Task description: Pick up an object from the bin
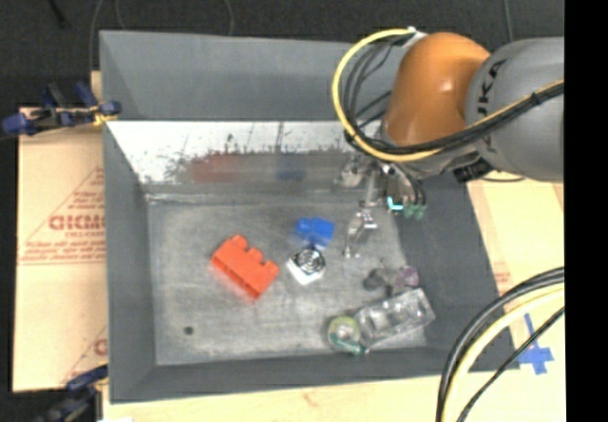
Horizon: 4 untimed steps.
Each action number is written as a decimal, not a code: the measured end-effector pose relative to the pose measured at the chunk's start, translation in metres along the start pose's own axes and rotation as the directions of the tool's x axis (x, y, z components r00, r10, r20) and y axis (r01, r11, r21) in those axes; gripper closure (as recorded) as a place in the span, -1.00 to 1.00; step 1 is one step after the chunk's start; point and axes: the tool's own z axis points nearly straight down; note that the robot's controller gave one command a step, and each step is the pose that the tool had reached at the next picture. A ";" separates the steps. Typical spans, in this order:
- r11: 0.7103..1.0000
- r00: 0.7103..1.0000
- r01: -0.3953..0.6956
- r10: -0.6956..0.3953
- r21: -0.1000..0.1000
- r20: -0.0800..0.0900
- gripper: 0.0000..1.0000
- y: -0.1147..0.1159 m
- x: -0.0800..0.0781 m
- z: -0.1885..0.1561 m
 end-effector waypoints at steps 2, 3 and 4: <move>0.957 0.957 0.291 -0.291 0.006 0.012 1.00 0.054 -0.032 0.076; 0.845 0.845 0.535 -0.535 0.011 0.011 1.00 0.024 -0.021 -0.062; 0.845 0.845 0.535 -0.535 0.004 0.007 -1.00 0.026 -0.020 -0.058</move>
Offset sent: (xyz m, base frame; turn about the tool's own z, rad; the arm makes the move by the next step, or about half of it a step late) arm 0.0264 0.0562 -0.0866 -0.2992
